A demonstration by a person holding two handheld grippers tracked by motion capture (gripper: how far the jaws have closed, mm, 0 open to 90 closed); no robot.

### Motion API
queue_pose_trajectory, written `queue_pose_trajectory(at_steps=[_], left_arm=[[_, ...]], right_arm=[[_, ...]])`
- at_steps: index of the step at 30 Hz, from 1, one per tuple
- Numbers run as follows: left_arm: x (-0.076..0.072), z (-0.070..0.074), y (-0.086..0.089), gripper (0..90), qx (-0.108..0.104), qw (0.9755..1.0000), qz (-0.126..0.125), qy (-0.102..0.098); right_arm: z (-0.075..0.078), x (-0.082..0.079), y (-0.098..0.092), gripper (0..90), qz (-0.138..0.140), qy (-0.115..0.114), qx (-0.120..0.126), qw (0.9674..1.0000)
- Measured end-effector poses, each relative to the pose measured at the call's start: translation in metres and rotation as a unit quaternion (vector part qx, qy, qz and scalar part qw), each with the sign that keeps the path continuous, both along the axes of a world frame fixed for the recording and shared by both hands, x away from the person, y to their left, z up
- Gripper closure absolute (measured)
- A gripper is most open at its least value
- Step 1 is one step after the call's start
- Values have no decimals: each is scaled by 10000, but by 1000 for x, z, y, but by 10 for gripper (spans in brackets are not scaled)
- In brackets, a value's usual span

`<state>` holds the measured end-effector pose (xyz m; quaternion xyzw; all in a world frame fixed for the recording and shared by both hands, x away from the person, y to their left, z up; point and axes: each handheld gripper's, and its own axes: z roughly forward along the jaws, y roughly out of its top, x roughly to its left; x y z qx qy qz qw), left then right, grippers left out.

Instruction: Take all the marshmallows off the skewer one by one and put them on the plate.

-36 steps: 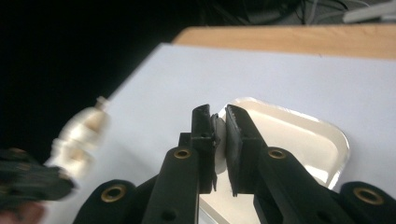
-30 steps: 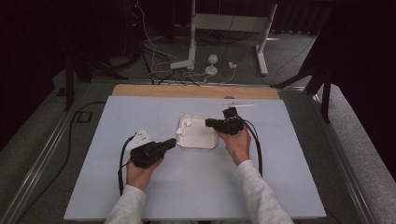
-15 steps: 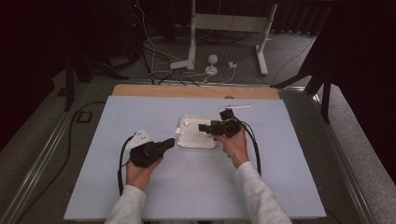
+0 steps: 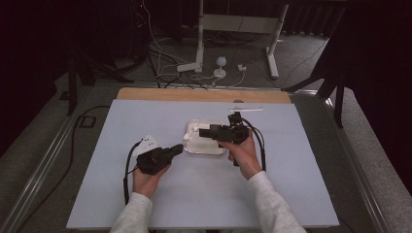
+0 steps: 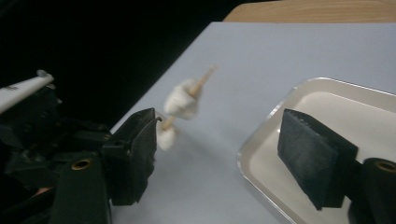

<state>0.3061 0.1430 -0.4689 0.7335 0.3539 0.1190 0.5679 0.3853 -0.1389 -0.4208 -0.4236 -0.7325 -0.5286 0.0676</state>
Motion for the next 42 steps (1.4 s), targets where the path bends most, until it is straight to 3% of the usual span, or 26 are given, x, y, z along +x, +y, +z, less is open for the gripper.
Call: queue_pose_trajectory(at_steps=[9,13,14,19,21,28,32,34,37,38,42], left_arm=[[-1,0,-4,900,-40,9999,-103,-61],[-2,1,-4,900,-94,9998,-132,-99],[-2,1,-4,900,-99,9998,-135,-106],[-2,0,-4,900,-95,9998,-152,-115],[-2,0,-3,900,-108,9997,-161,-137],[-3,1,-3,900,-139,9994,-214,-228],[-5,0,-1,900,-33,9995,-217,-218],[-5,-1,-1,900,47,9997,-156,-199],[-4,-2,1,900,-23,9998,-86,-173],[-4,-2,1,900,-52,9998,-70,-182],[-4,-1,1,900,-63,9998,-59,-174]], right_arm=[[-1,3,14,479,152,176,224,9995],[-3,5,17,573,113,338,302,9989],[-5,7,18,603,140,453,425,9980],[-6,6,21,723,242,526,407,9975],[-3,5,21,766,219,461,392,9979],[5,4,15,794,106,311,436,9985],[13,7,2,801,-153,202,609,9978],[19,10,-10,802,-291,71,513,9982],[23,10,-17,802,-374,-19,476,9982],[25,9,-22,799,-449,-171,229,9986],[26,9,-24,793,-530,-276,-25,9982]])
